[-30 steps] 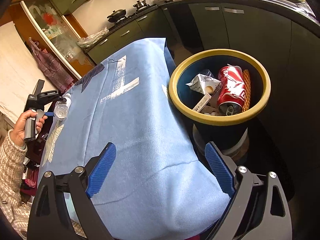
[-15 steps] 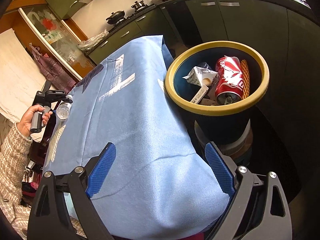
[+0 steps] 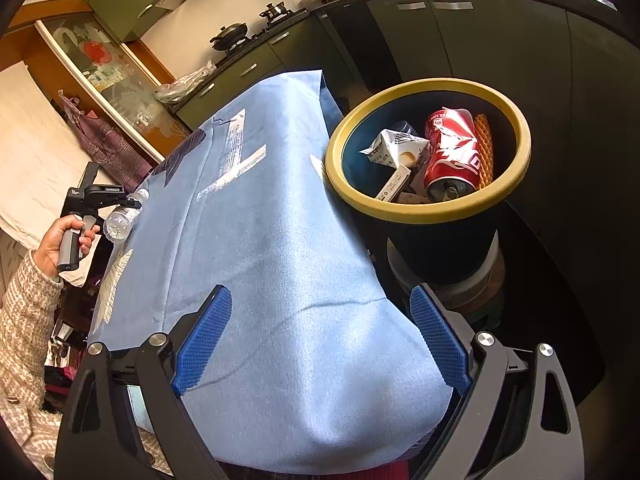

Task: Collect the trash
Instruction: 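Grasp the clear water bottle with the left gripper and lift it, then carry the water bottle over the bin and open the left gripper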

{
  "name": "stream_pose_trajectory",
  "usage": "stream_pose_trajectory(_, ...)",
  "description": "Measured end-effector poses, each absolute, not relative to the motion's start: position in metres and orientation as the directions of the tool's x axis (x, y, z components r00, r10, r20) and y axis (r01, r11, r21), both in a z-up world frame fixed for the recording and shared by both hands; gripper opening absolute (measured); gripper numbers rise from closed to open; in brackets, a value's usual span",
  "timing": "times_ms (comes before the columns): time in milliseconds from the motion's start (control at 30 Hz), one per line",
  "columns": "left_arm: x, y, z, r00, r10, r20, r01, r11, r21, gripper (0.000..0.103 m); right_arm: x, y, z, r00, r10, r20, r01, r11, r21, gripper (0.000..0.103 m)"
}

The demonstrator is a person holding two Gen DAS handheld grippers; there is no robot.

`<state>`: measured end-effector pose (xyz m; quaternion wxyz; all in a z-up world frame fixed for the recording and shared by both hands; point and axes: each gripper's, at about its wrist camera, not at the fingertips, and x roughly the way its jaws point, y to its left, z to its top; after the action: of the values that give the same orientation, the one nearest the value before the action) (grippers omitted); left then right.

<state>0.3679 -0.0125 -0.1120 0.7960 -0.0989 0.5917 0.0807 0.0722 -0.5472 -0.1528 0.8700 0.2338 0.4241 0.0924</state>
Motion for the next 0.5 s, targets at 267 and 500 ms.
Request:
stream_pose_trajectory(267,0.339,-0.032,-0.086,0.334,-0.005,-0.942,-0.124,0.991,-0.05,0.062,0.074,-0.542,-0.153,0.616,0.37,-0.695,0.03,0.871,0.49,0.09)
stream_pose_trajectory(500,0.318,-0.042,-0.068,0.366,-0.032,-0.93,-0.053,0.997,-0.055,0.062,0.074,-0.535,-0.15,0.615,0.381,-0.691,0.012,0.871,0.49,0.09)
